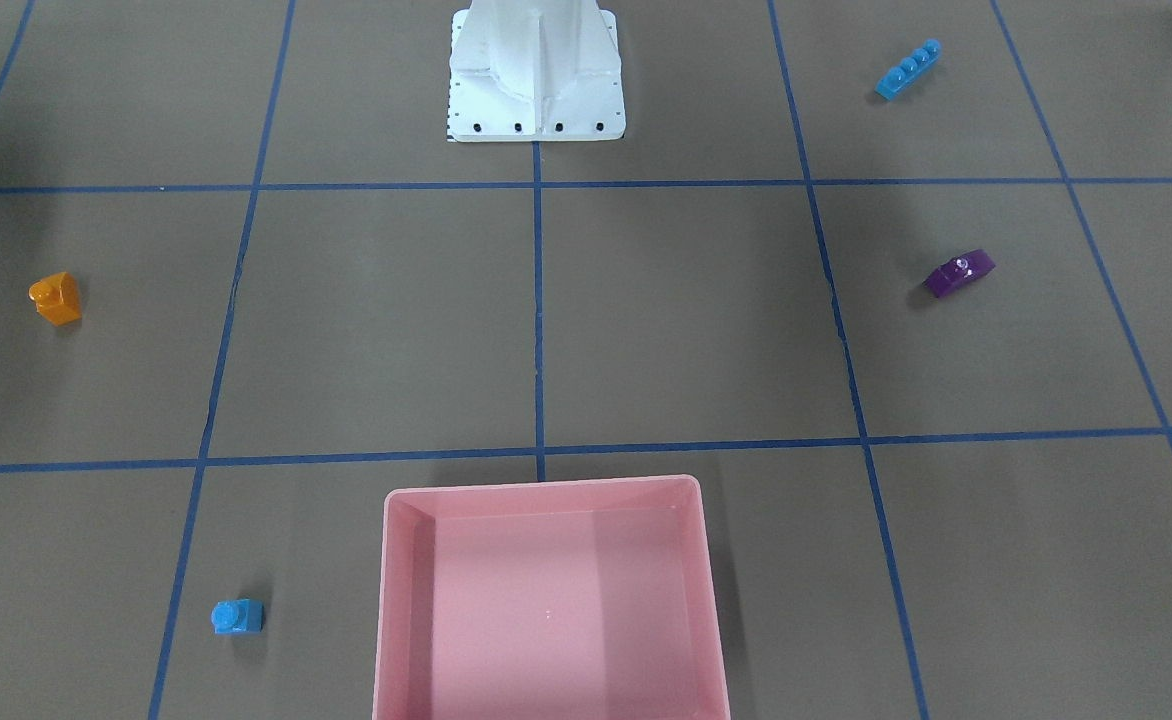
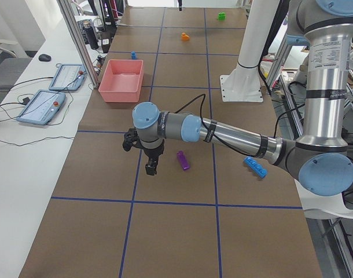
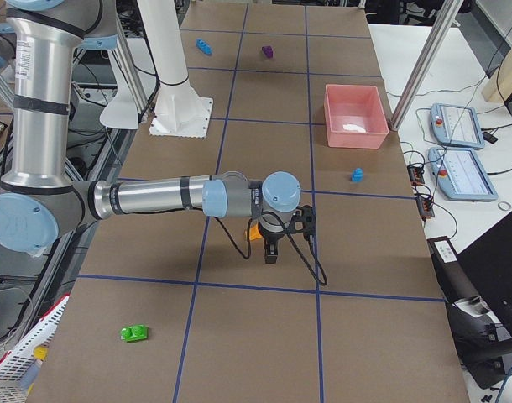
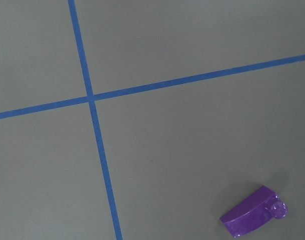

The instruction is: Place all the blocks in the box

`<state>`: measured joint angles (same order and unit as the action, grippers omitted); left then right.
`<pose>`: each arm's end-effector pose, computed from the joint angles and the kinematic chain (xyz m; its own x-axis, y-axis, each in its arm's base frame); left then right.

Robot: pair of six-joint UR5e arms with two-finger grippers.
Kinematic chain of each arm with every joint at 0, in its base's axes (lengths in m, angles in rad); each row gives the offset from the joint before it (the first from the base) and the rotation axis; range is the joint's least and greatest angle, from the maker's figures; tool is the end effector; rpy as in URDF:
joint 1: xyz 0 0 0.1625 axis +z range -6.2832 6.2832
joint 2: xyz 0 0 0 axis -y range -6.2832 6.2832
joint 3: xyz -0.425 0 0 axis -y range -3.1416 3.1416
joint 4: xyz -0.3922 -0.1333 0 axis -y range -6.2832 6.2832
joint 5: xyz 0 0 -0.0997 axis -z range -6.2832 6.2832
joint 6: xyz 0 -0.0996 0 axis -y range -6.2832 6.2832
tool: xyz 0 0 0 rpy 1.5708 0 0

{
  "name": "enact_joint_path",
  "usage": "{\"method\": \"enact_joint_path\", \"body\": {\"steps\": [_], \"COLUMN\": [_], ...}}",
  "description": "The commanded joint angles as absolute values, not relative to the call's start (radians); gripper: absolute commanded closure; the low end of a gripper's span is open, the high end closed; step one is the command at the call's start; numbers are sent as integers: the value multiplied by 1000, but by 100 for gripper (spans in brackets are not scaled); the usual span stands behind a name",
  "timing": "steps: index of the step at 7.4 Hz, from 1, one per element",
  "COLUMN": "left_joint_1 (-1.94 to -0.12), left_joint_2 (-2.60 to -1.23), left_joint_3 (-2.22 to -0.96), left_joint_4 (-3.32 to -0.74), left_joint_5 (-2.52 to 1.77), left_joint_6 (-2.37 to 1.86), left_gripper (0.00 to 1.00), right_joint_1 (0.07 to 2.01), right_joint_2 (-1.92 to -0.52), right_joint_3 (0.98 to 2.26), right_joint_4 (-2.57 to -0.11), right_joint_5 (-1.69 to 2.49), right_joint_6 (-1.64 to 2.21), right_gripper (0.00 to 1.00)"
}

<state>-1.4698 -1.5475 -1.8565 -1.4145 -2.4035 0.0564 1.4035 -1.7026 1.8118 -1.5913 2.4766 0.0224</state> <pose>-0.0114 -0.4787 0.5417 0.6548 0.2013 -0.7285 -0.1374 0.9795 0.1472 -0.0189 -0.4418 0.5935 0.6004 -0.1494 0.7856 0.1525 0.9858 0.0710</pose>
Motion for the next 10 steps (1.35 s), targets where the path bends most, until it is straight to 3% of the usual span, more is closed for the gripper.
{"method": "enact_joint_path", "body": {"steps": [1,3,10], "left_joint_1": [-1468,-1468,-1468], "left_joint_2": [-1548,-1546,-1543], "left_joint_3": [-1868,-1868,-1875], "left_joint_4": [-1420,-1420,-1420], "left_joint_5": [-2399,-2395,-2398], "left_joint_6": [54,54,54], "left_gripper": [0,0,0], "right_joint_1": [1243,1174,954], "right_joint_2": [-1697,-1697,-1652], "right_joint_3": [1752,1732,1694], "right_joint_4": [-1392,-1283,-1275], "right_joint_5": [2449,2398,2232], "right_joint_6": [109,113,213], "right_gripper": [0,0,0]}}
